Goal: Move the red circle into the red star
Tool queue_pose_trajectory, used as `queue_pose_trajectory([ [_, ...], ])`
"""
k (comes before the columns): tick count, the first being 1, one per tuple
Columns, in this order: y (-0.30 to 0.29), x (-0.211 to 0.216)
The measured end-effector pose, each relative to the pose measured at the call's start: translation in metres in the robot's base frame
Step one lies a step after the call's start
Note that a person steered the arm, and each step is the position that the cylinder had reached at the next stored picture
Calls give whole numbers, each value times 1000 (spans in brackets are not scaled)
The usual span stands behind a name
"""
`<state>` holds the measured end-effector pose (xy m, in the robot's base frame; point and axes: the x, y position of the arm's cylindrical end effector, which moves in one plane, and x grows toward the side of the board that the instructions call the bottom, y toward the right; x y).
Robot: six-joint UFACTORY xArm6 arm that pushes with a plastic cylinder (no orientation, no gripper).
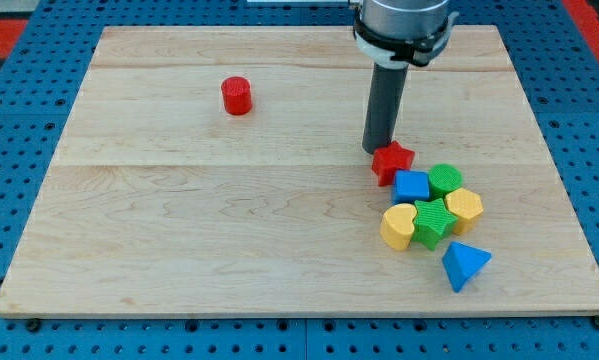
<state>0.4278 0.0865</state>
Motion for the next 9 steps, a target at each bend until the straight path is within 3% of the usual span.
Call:
queue_pose_trajectory([
  [1, -2, -2],
  [2, -43, -24],
  [3, -153, -24],
  [4, -222, -43],
  [5, -233, -85],
  [7, -61, -105],
  [9, 26, -94],
])
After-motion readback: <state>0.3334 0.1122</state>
